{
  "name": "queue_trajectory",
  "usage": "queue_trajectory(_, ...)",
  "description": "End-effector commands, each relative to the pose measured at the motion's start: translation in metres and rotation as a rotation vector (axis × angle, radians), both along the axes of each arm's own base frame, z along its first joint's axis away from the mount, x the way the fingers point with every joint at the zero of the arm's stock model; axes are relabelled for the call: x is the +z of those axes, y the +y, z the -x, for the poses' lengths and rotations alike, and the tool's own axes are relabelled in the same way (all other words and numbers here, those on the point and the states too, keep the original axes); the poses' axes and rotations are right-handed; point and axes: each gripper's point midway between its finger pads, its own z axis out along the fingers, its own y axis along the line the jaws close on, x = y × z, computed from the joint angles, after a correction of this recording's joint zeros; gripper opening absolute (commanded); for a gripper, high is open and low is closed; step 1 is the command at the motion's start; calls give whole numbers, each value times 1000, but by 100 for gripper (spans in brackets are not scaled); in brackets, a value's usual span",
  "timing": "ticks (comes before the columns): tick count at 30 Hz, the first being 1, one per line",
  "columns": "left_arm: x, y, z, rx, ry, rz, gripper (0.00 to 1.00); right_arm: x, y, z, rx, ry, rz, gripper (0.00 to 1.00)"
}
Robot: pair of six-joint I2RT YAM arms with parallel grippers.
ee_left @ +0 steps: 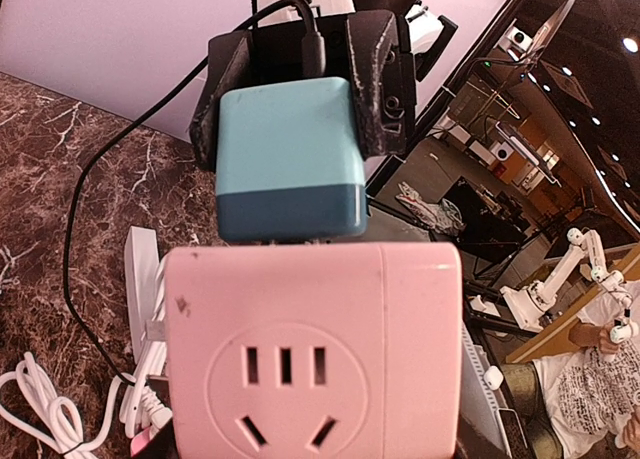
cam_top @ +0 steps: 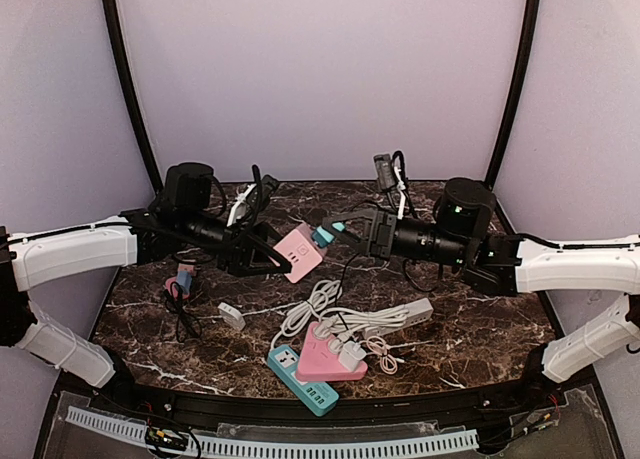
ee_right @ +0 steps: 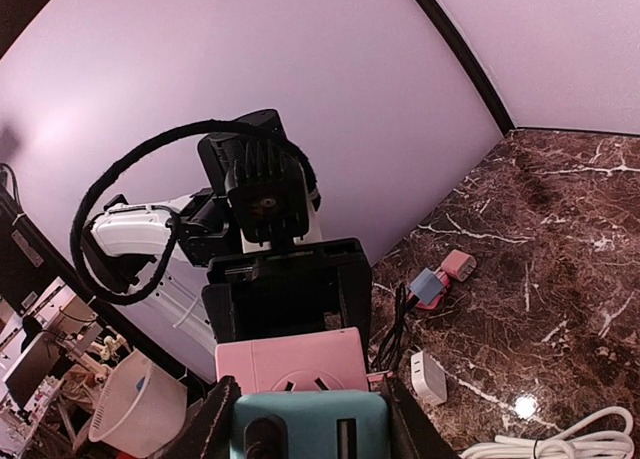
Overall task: Pull the plug off the socket
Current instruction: Remove the plug from the socket.
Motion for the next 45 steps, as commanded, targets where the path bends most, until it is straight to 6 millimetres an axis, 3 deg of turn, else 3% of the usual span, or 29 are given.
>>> queue_trajectory(1,10,7,-6,21,-53,21,1,22,-21,-22,-95,29,-98,0)
queue_trajectory(15,8,8,-13,75,-87,-4,1,13,-27,-28,-149,-16,-79,0)
queue_trajectory(34,8,7,-13,72,-75,-5,1,25,-29,-24,-263,-172,27,0)
queue_trajectory(45,9,7,-13,71,-75,-3,1,27,-36,-27,-307,-169,39,0)
